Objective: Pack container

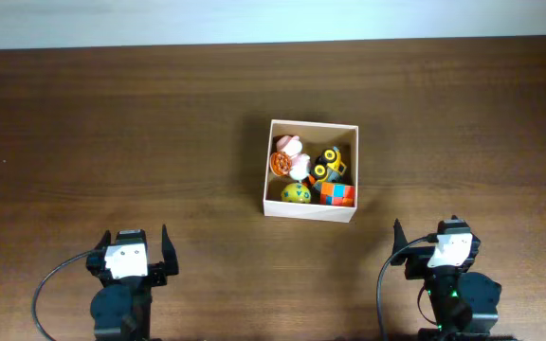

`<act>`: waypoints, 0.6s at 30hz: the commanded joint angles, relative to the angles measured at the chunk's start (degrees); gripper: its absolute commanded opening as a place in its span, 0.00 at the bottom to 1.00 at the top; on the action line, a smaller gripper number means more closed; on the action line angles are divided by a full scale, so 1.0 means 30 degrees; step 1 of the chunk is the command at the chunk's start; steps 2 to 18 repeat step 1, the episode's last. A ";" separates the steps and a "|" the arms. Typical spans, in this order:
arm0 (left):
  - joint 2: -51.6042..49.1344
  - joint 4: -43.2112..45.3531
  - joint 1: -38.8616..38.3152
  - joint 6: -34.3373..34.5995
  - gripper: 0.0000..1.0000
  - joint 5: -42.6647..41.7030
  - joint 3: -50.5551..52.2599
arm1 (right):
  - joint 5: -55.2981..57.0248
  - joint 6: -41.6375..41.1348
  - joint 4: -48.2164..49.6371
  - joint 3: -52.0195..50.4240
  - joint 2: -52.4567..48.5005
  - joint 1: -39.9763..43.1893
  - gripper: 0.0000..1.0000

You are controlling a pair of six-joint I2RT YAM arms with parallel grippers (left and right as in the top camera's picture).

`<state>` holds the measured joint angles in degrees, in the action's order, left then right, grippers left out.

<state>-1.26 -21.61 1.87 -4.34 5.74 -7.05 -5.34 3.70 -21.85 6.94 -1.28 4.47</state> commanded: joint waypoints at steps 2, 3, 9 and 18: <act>0.0233 0.0051 0.0109 -0.0313 0.99 -0.0284 0.0182 | -0.0160 0.0124 -0.0007 -0.0138 0.0182 0.0109 0.99; 0.0233 0.0051 0.0109 -0.0313 0.99 -0.0284 0.0182 | -0.0160 0.0124 -0.0007 -0.0138 0.0182 0.0109 0.99; 0.0233 0.0051 0.0109 -0.0313 0.99 -0.0284 0.0182 | -0.0160 0.0124 -0.0007 -0.0138 0.0182 0.0109 0.99; 0.0233 0.0051 0.0109 -0.0313 0.99 -0.0284 0.0182 | -0.0160 0.0124 -0.0007 -0.0138 0.0182 0.0109 0.99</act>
